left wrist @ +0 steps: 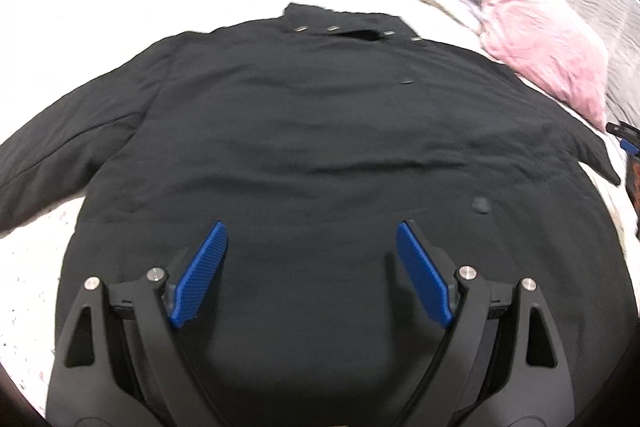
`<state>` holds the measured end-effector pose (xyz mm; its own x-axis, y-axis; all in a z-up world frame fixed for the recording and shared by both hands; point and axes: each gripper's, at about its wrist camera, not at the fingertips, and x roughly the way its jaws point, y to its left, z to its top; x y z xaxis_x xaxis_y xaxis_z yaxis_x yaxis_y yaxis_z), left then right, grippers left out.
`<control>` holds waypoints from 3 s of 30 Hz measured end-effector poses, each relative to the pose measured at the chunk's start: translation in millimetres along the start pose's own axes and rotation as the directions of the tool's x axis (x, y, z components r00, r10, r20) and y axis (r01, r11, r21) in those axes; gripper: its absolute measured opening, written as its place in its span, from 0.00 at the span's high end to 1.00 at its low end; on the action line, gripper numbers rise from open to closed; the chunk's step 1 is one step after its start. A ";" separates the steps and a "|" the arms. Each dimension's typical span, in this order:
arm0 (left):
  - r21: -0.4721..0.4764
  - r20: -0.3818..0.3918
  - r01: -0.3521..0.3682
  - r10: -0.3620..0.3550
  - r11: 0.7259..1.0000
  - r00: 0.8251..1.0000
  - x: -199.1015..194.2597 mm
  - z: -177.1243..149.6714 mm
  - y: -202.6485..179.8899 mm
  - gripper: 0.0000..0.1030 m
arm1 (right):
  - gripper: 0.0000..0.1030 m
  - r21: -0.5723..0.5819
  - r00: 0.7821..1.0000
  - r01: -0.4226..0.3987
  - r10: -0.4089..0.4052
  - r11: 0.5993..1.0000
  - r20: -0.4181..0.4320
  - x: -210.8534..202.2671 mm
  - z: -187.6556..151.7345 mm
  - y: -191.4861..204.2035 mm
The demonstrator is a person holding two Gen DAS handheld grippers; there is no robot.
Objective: Fold large clothes
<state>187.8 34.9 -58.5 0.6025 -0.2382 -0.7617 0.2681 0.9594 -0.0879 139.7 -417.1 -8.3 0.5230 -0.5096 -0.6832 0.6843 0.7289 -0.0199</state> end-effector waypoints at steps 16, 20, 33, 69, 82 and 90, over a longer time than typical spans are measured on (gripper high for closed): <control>0.081 -0.083 0.062 -0.055 0.995 0.995 -62.9 -104.7 15.4 0.15 | 0.26 -0.108 0.952 -0.261 0.238 0.959 -0.194 -44.5 -140.9 57.1; 0.129 -0.121 0.057 -0.042 0.990 0.992 -82.9 -131.4 3.4 0.14 | 0.23 -0.068 0.961 -0.206 0.189 0.976 -0.202 -63.2 -157.3 47.7; -0.183 -0.169 0.125 -0.156 0.975 0.973 -114.2 -105.6 63.4 0.14 | 0.19 -0.053 0.945 -0.245 0.226 0.968 -0.237 -121.2 -155.9 63.6; -0.819 0.148 0.058 0.113 0.570 0.983 -42.6 -53.8 310.1 0.14 | 0.19 -0.125 0.905 -0.370 0.326 0.921 -0.274 -106.9 -132.7 154.7; -0.809 0.166 -0.059 0.323 0.585 0.932 -65.0 3.9 324.7 0.90 | 0.19 -0.170 0.926 -0.325 0.277 0.930 -0.256 -97.3 -132.4 154.1; -0.620 0.371 -0.033 0.330 0.784 0.868 -119.3 77.6 248.7 0.91 | 0.19 -0.159 0.925 -0.331 0.287 0.930 -0.249 -100.3 -129.5 149.0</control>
<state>240.9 290.3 60.4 0.8902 0.0539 -0.4523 -0.2762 0.8535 -0.4419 123.4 -198.2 -37.3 0.5534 -0.1485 -0.8196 0.3823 0.9195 0.0915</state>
